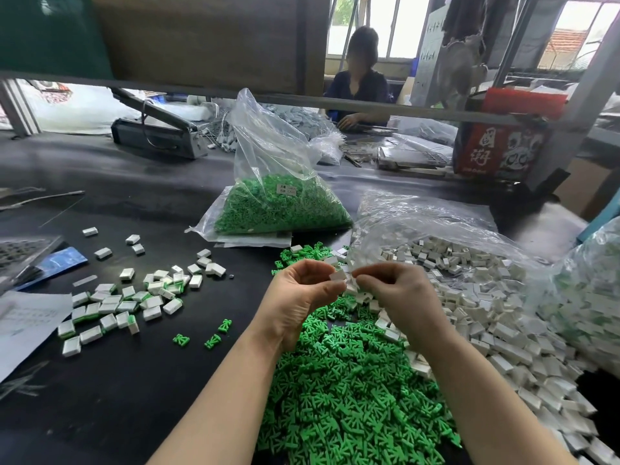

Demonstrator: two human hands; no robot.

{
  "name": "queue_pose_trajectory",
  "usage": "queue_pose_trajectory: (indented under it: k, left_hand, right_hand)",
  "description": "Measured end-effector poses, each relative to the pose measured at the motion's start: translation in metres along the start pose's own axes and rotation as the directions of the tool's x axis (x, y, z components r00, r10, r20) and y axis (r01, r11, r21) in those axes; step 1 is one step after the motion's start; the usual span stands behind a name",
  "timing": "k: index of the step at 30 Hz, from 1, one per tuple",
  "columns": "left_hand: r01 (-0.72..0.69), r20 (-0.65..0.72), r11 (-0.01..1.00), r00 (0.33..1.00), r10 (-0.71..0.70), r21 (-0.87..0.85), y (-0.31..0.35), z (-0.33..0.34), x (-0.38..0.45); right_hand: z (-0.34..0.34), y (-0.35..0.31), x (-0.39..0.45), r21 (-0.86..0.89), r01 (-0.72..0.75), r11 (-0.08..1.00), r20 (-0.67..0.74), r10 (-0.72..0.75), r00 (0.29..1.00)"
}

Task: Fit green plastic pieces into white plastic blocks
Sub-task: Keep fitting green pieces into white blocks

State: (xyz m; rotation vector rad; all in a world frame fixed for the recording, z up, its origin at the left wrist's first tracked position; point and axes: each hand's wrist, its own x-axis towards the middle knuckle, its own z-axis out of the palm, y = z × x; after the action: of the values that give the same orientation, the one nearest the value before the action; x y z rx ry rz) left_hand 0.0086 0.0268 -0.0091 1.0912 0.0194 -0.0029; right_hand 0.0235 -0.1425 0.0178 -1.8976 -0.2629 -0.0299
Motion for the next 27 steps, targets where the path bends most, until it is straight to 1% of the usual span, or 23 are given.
queue_pose_trajectory:
  k: [3,6,8,14,17,19,21,24,25,27]
  left_hand:
    - [0.018,0.013,1.000,1.000,-0.018,-0.012,-0.001,0.005,-0.002]
    - [0.034,0.014,0.998,0.999,-0.034,-0.044,-0.001,0.009,-0.005]
    - [0.030,0.018,0.999,0.999,-0.029,-0.046,-0.001,0.012,-0.005]
    - [-0.006,0.028,1.000,1.000,0.006,-0.015,-0.002,0.018,-0.007]
    - [-0.018,0.019,0.999,1.000,0.019,-0.044,-0.003,0.018,-0.006]
    - [-0.018,0.017,0.998,1.000,0.019,-0.060,-0.003,0.018,-0.006]
    - [-0.020,-0.001,0.998,1.000,0.020,-0.053,-0.003,0.018,-0.005]
    - [-0.048,-0.016,0.999,0.999,0.048,-0.014,-0.003,0.017,-0.005]
    - [-0.057,-0.012,0.998,0.998,0.056,-0.014,-0.002,0.017,-0.005]
    - [-0.073,-0.017,0.997,0.997,0.073,-0.022,0.000,0.016,-0.004]
  right_hand:
    - [-0.002,-0.001,0.000,0.251,-0.119,0.961,-0.029,0.130,0.991]
    - [0.000,-0.004,0.002,0.397,-0.141,0.907,-0.063,0.180,0.982]
    - [0.003,-0.005,0.003,0.492,-0.140,0.859,-0.050,0.188,0.981]
    - [0.014,-0.002,0.002,0.603,-0.096,0.792,-0.045,0.154,0.987]
    - [0.017,0.000,0.001,0.605,-0.066,0.794,-0.069,0.134,0.989]
    - [0.017,0.001,0.000,0.575,-0.037,0.817,-0.097,0.113,0.989]
    - [0.018,0.002,-0.001,0.481,0.026,0.877,-0.144,0.049,0.988]
    - [0.018,0.001,-0.002,0.296,0.164,0.941,-0.220,-0.100,0.970]
    - [0.016,0.001,-0.001,0.262,0.195,0.945,-0.255,-0.127,0.959]
    - [0.010,0.000,0.001,0.281,0.220,0.934,-0.296,-0.134,0.946]
